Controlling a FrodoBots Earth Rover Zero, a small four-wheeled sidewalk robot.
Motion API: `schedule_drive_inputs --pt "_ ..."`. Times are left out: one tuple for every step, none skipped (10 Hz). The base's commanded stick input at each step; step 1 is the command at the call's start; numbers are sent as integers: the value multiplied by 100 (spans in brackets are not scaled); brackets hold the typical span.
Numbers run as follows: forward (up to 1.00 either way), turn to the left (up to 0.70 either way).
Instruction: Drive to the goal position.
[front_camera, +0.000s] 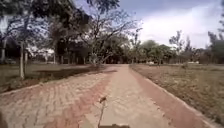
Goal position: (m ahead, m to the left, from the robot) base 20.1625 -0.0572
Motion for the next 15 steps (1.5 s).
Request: schedule_drive_inputs --pt "85 0" --pt "85 0" --pt "85 0" --pt "85 0" --pt "85 0" --pt "85 0" --pt "85 0" --pt "85 0" --pt "85 0" --pt "85 0" --pt "85 0" --pt "85 0" --pt "85 0" --pt "85 0" --pt "85 0"
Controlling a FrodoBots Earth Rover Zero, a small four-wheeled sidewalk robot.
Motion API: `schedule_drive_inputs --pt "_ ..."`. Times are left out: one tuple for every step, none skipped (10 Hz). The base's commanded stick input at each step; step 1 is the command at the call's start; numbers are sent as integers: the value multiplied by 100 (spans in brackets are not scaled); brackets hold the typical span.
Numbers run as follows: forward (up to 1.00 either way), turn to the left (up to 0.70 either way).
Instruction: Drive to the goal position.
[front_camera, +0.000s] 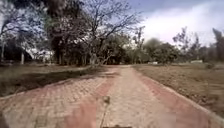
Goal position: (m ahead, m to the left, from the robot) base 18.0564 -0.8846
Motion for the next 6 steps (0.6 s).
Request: schedule_drive_inputs --pt "85 0" --pt "85 0" --pt "85 0" --pt "85 0" --pt "85 0" --pt "85 0"
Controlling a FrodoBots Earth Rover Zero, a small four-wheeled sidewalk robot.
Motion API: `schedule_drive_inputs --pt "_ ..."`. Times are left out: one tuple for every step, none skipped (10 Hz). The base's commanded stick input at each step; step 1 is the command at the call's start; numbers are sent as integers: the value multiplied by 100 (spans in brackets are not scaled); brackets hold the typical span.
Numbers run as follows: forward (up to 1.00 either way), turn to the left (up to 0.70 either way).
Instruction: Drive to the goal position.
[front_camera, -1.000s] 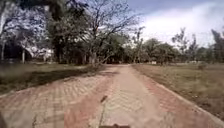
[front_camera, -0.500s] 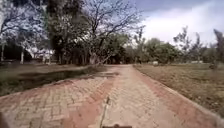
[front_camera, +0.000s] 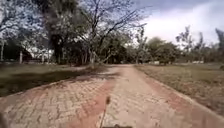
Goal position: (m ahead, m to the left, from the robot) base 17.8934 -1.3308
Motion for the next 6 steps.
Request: schedule_drive_inputs --pt "85 0" --pt "85 0" --pt "85 0" --pt "85 0" --pt "85 0" --pt "85 0"
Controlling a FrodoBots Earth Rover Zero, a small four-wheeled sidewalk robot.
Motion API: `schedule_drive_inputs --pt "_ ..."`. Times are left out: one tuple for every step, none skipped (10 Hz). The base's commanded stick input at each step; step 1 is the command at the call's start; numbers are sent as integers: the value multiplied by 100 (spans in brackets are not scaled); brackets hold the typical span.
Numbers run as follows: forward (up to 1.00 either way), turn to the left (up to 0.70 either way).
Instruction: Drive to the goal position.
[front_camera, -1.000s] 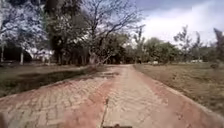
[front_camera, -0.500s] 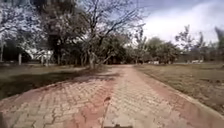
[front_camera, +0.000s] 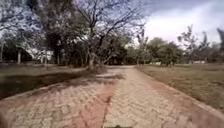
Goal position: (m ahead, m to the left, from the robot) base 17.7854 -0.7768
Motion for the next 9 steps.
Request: schedule_drive_inputs --pt "85 0" --pt "85 0" --pt "85 0" --pt "85 0" --pt "85 0" --pt "85 -1" --pt "85 -18" --pt "85 -34" --pt "85 -34"
